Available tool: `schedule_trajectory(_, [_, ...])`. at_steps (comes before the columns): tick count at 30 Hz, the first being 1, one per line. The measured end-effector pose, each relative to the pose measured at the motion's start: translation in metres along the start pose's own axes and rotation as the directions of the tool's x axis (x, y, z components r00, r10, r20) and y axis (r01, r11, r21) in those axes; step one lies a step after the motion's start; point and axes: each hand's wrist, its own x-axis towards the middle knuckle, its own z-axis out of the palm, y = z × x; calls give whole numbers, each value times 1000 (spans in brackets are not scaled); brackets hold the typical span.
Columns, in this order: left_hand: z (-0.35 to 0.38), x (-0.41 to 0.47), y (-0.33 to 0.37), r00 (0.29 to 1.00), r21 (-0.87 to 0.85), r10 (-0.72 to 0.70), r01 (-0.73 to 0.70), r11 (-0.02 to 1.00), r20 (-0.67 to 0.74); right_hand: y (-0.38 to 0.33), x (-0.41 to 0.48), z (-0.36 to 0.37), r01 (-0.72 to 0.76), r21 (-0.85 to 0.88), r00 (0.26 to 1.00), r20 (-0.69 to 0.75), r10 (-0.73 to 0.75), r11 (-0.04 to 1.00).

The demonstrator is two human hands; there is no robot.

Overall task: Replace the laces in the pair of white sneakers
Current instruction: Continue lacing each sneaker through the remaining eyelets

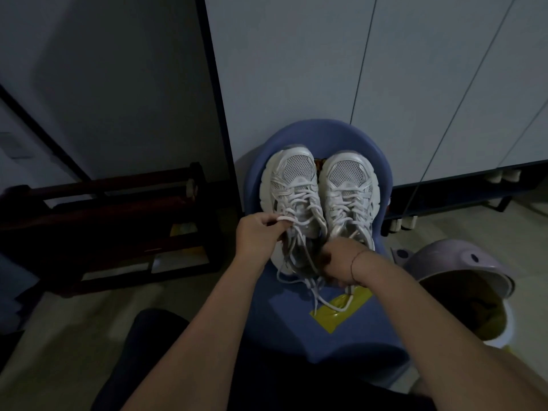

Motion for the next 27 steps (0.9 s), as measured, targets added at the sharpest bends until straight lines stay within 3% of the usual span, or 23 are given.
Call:
schedule_trajectory(1, [-1,1,-1,1000,-7,-7,7,1000,5,-3,0,-1,68,172,991,-129,-46,983])
schedule_trajectory(3, [-2,3,-1,999,-20,-23,24,1000,27,-11,-2,-3,228,506,947,-315,-69,832])
schedule_trajectory(5, [-3,4,0,998,-28,-33,35,999,57,-20,-2,-3,300,658,921,-390,-29,691])
schedule_trajectory(8, [-5,4,1,995,-41,-37,41,998,96,-25,4,2,308,680,901,-432,25,665])
schedule_trajectory(13, [-6,4,1,993,-40,-32,37,999,110,-22,8,0,283,613,873,-484,67,738])
schedule_trajectory(17, [-5,6,0,994,-49,-42,47,998,102,-8,0,-4,191,379,921,-389,-32,906])
schedule_trajectory(22, [-3,5,2,993,-88,-72,80,993,89,16,-15,-10,70,255,997,-50,-59,965])
schedule_trajectory(24, [-2,4,2,994,-84,-74,82,993,85,17,-20,-11,88,416,995,-3,-95,905])
schedule_trajectory(27, [0,-1,3,996,-60,-80,83,995,48,3,-31,-11,163,724,962,35,-272,670])
